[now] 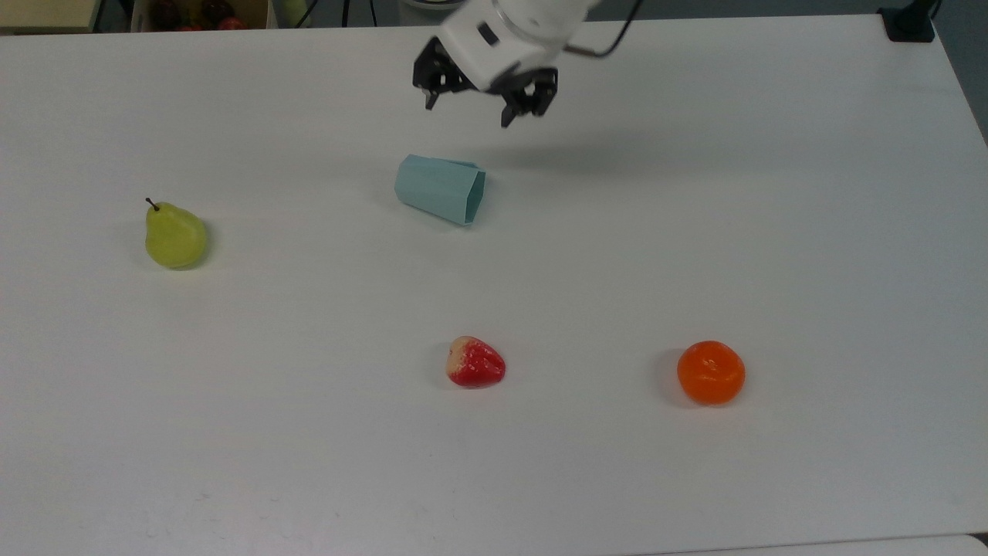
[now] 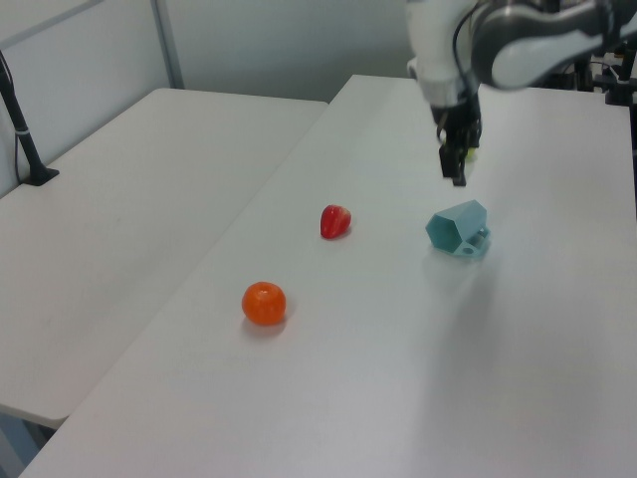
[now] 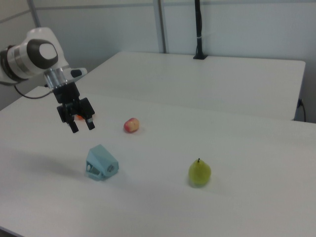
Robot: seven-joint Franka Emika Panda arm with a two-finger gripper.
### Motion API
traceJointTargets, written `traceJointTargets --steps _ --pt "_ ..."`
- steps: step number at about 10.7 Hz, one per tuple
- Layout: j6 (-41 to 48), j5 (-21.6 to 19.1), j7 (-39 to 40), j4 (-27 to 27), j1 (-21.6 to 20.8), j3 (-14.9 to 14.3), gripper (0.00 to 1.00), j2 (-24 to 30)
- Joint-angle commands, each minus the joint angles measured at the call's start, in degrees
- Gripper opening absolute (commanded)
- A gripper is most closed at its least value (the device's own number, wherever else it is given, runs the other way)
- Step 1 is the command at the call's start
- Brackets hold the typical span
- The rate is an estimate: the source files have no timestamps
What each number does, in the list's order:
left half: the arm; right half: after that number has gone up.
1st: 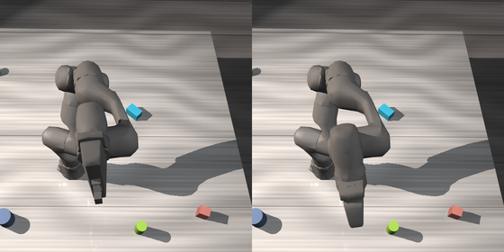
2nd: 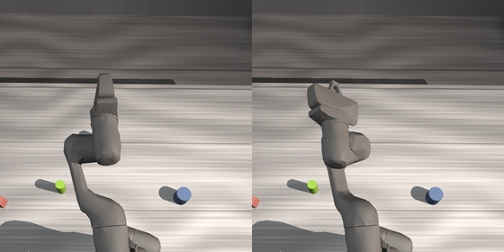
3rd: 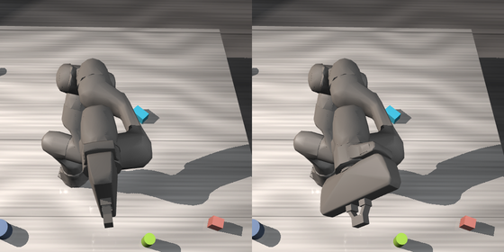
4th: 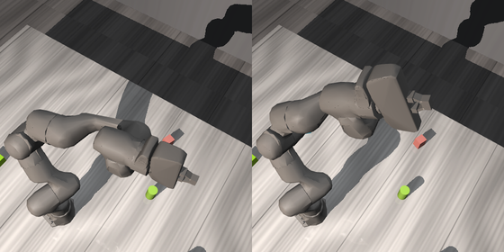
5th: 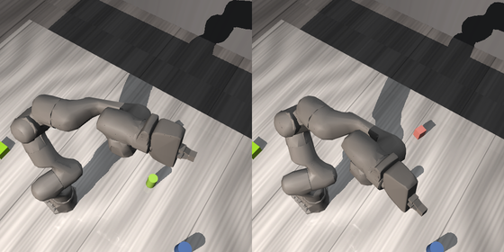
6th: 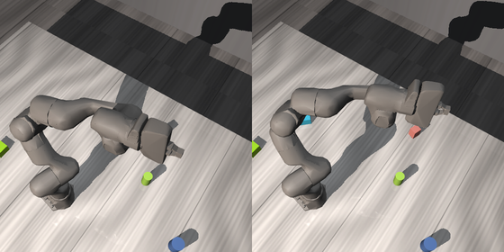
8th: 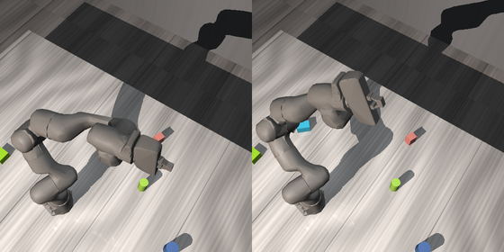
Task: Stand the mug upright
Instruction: 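Move the open gripper down toward the tipped light-blue mug, then lower the gripper and close it on the mug's base rim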
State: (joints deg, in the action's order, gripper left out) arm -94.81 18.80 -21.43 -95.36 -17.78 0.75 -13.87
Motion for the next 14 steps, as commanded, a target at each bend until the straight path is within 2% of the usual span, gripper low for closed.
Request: traceJointTargets --steps 1,3,5,7,9,12,13,14 --pt "-2.2 6.9 -9.2 1.1 -2.6 0.2 1.00 -6.2" --pt "-5.9 7.3 -13.3 1.1 -2.9 0.2 1.00 -8.9" --pt "-7.2 10.8 -16.4 1.1 -3.4 0.2 1.00 -11.3" --pt "-4.7 12.9 -16.3 0.9 -3.1 0.1 0.95 -12.4" --pt "1.8 16.4 -15.7 0.8 -3.2 0.2 0.95 -12.6" --pt "4.5 20.0 -15.8 0.7 -3.4 0.1 0.82 -14.3" --pt "4.5 21.0 -15.9 0.8 -3.5 0.2 0.74 -15.7" --pt "4.5 21.2 -15.9 0.8 -3.6 0.2 0.60 -16.4"
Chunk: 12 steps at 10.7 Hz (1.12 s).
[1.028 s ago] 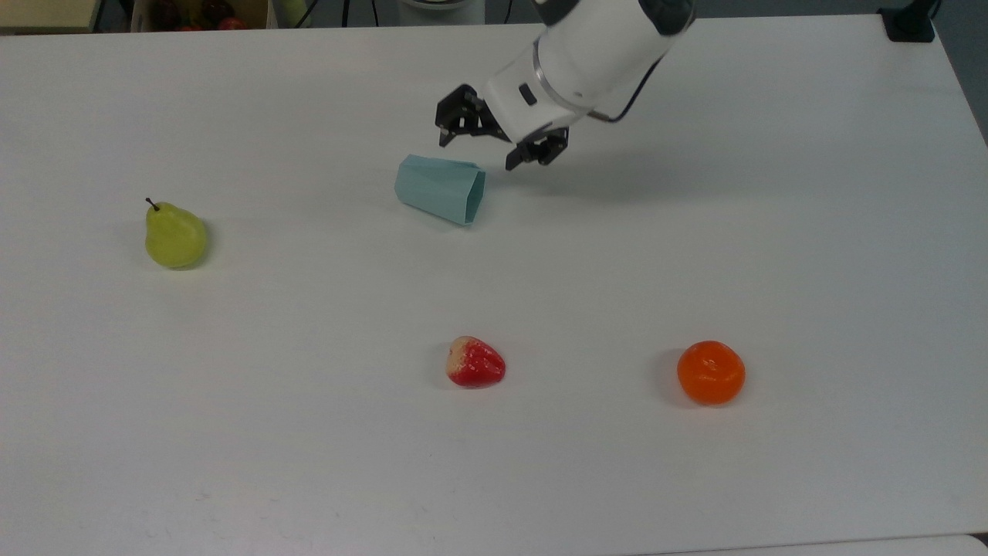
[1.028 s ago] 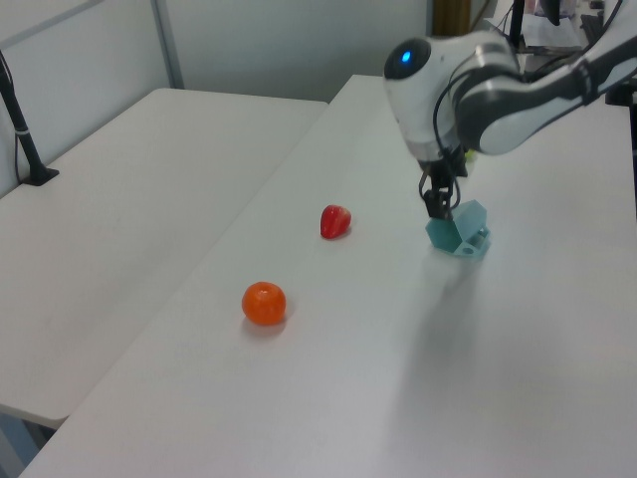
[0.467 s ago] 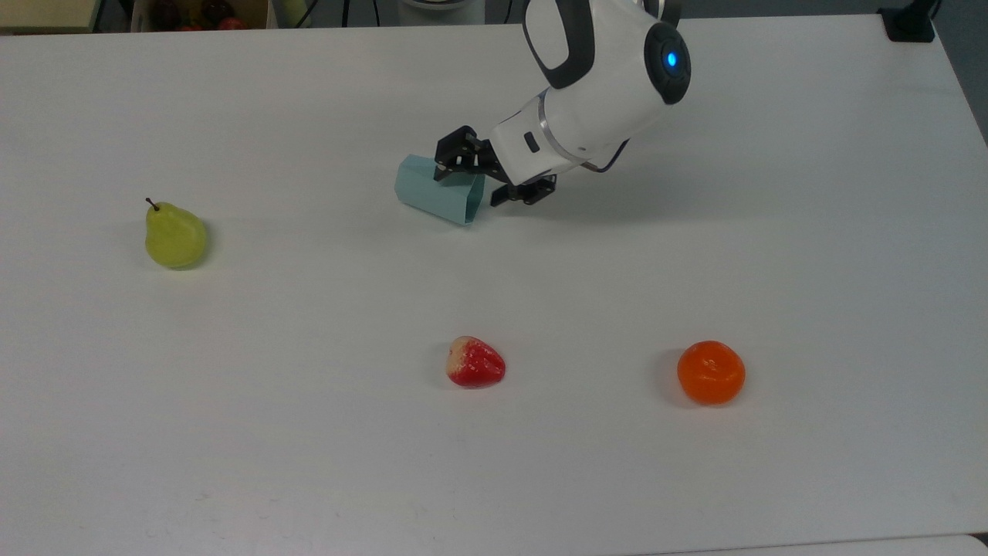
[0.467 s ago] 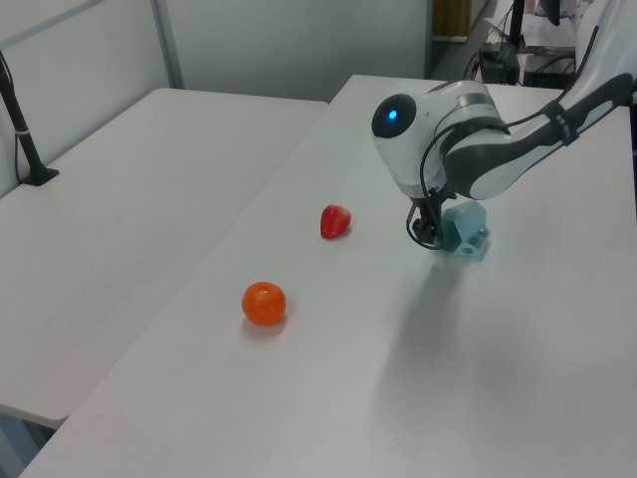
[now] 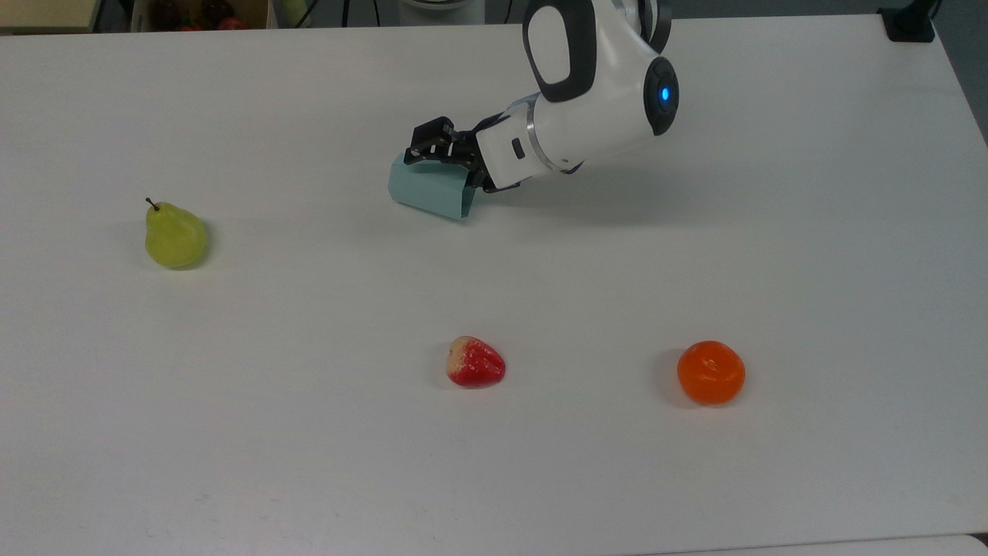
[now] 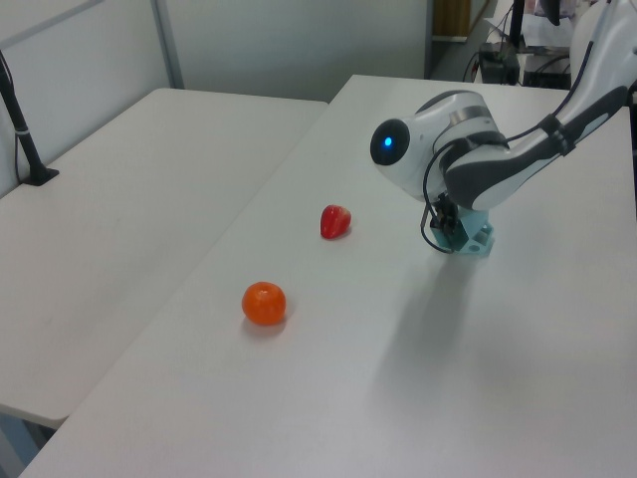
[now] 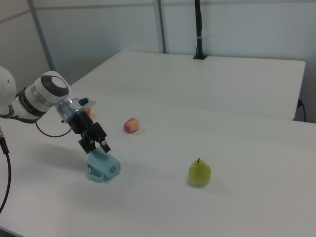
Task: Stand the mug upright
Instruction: 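Lower the gripper and close it on the mug's base rim, then rotate the held mug upward so its base rests on the table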
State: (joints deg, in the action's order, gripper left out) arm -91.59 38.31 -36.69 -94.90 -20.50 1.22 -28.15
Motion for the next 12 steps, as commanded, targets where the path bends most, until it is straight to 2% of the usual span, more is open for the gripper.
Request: traceJointTargets --steps 1,2,3,4,7,9,11,12 --pt "1.2 1.7 -0.7 0.4 -0.9 -0.3 0.42 -2.0" --pt "1.3 1.7 -0.7 0.5 -0.8 -0.3 0.25 -1.8" --pt "2.0 1.7 -0.6 0.6 -0.7 -0.3 0.13 -1.6" --pt "3.5 1.7 -0.3 0.8 -0.4 -0.3 0.09 -1.0" --pt "6.1 0.6 7.4 1.5 0.0 -0.3 0.00 1.8" --pt "6.2 -1.2 9.3 1.5 0.2 -0.3 0.00 2.5" --pt "3.4 -5.8 10.7 1.6 1.0 -0.2 0.00 5.0" --pt "-2.2 -10.3 11.2 1.7 1.2 -0.2 0.00 6.9"
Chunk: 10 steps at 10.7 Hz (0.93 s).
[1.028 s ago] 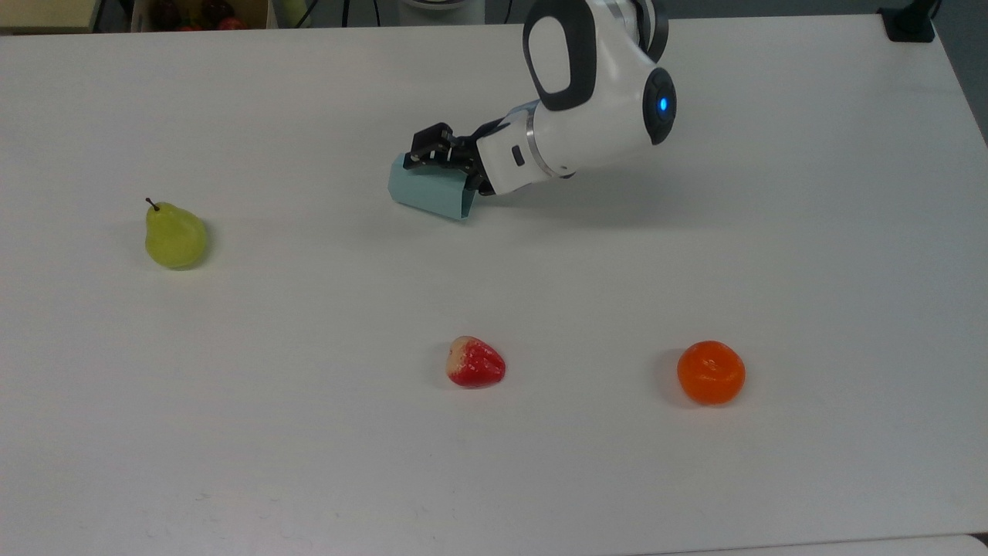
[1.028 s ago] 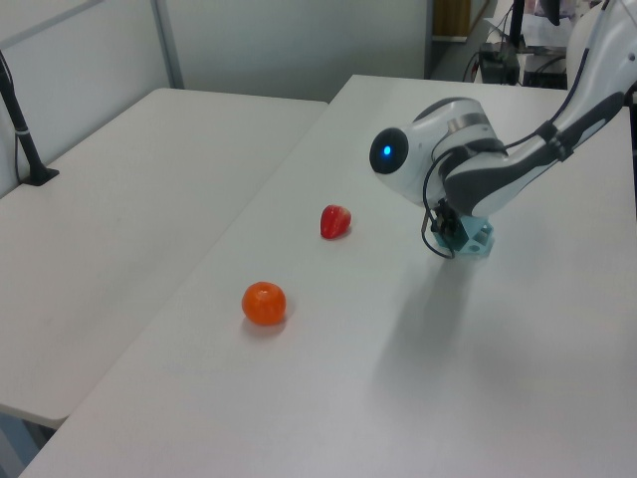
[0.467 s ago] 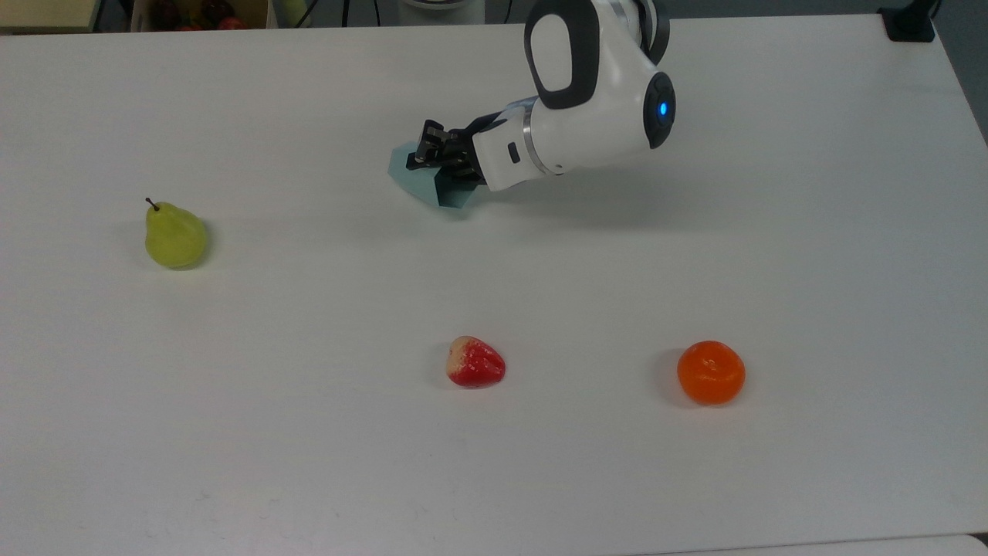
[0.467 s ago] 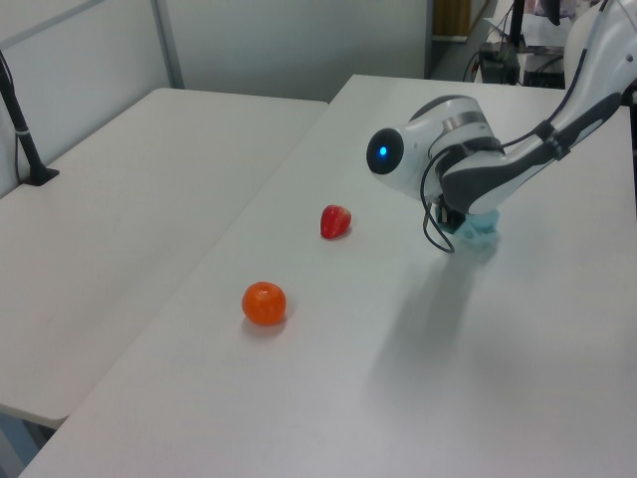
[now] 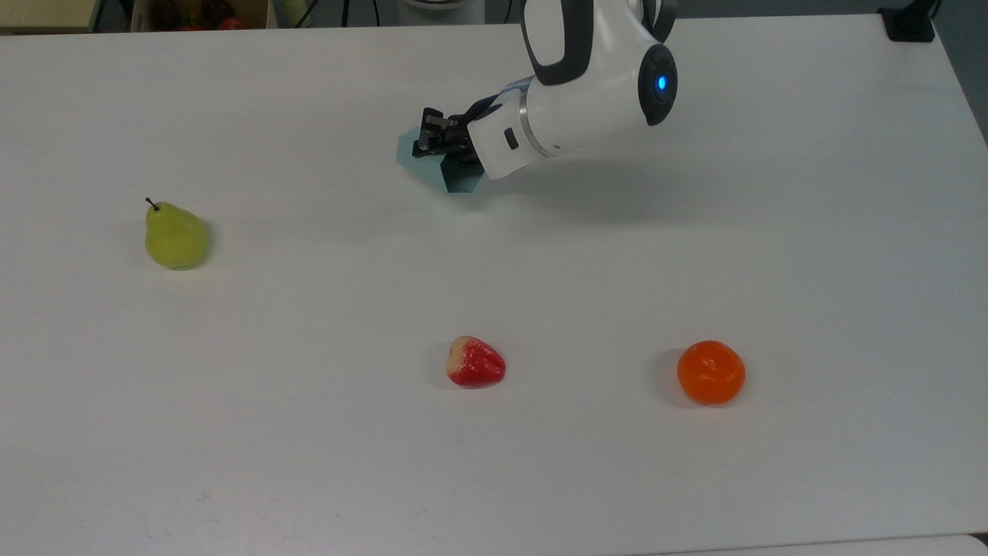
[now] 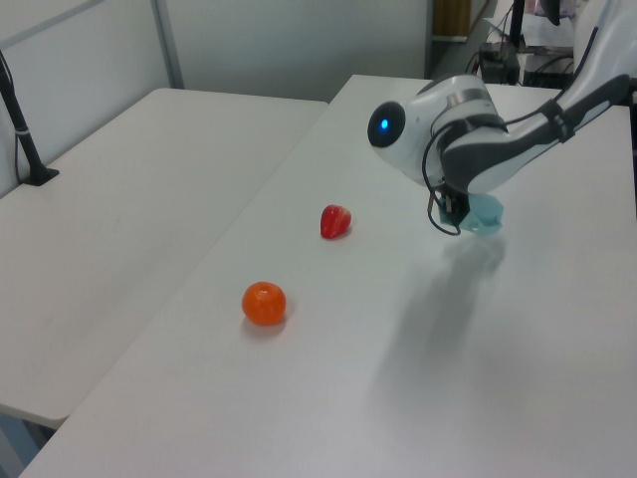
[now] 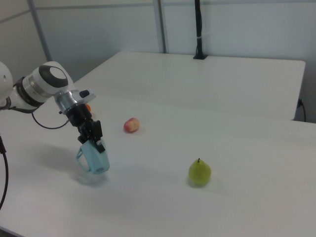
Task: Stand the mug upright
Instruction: 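Rotate the held mug upward so its base rests on the table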
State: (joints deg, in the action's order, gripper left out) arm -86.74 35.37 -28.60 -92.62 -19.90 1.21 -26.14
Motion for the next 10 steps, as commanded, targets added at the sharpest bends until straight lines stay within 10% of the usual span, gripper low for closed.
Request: traceJointTargets --steps 1,8,10 --pt "-13.0 -11.6 3.8 -0.7 0.8 -0.2 0.00 6.2" --pt "-35.0 -25.9 19.1 -7.5 4.3 -0.2 0.03 6.6" --pt "-34.8 -26.5 19.5 -7.4 4.4 -0.2 0.31 6.4"
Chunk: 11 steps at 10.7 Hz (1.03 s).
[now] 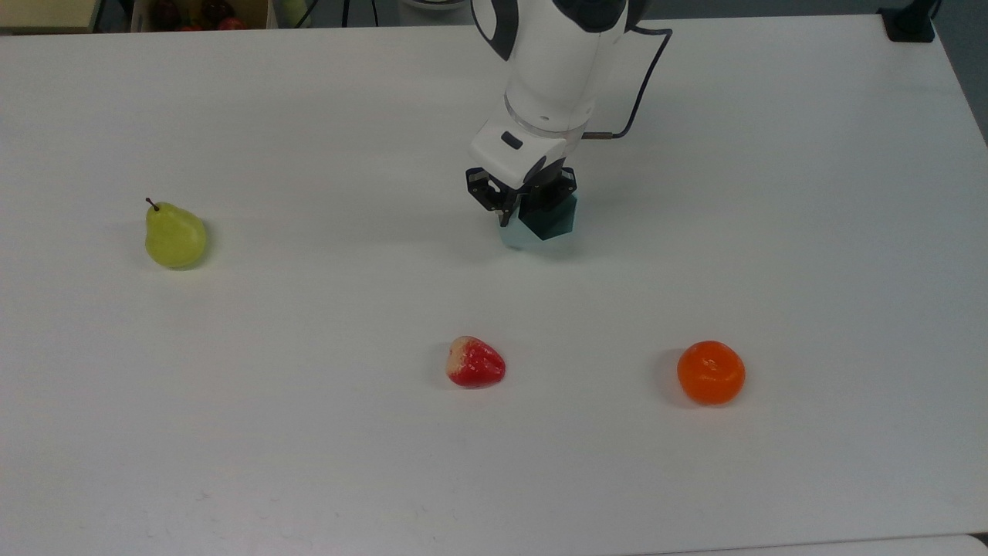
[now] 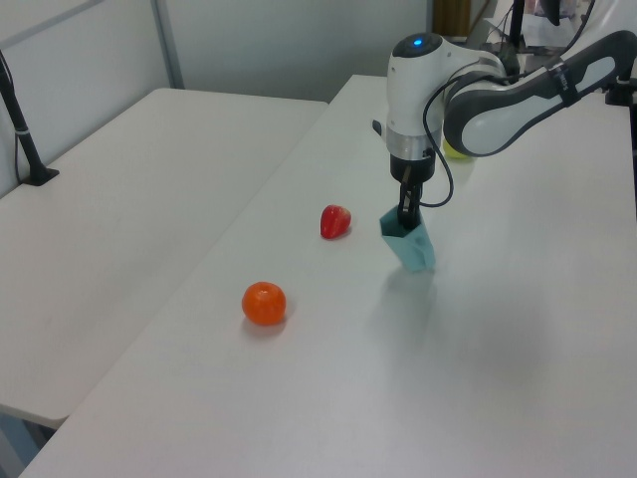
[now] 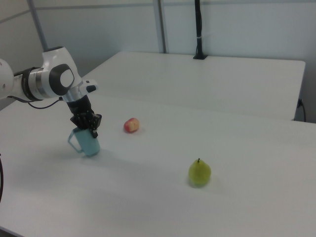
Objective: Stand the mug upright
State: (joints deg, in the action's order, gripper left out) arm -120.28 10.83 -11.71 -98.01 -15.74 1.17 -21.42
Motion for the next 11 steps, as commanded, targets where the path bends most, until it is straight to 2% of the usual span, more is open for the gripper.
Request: traceJointTargets --steps 1,2,5,8,9,10,11 --pt "-0.8 -2.0 2.6 -1.8 0.8 -0.2 0.63 1.9" --pt "0.1 -2.0 2.5 -1.7 1.1 -0.2 0.97 2.4" --pt "5.9 -1.9 2.7 -1.2 1.6 -0.3 1.00 5.8" --pt "11.8 -2.2 2.3 -1.1 4.3 -0.3 1.00 12.3" --pt "13.2 -3.7 2.4 -1.1 5.6 -0.3 1.00 14.5" --pt "14.5 -7.5 2.5 -1.1 7.5 -0.5 1.00 17.1" --pt "16.1 -9.5 2.6 -1.1 9.0 -0.6 1.00 19.2"
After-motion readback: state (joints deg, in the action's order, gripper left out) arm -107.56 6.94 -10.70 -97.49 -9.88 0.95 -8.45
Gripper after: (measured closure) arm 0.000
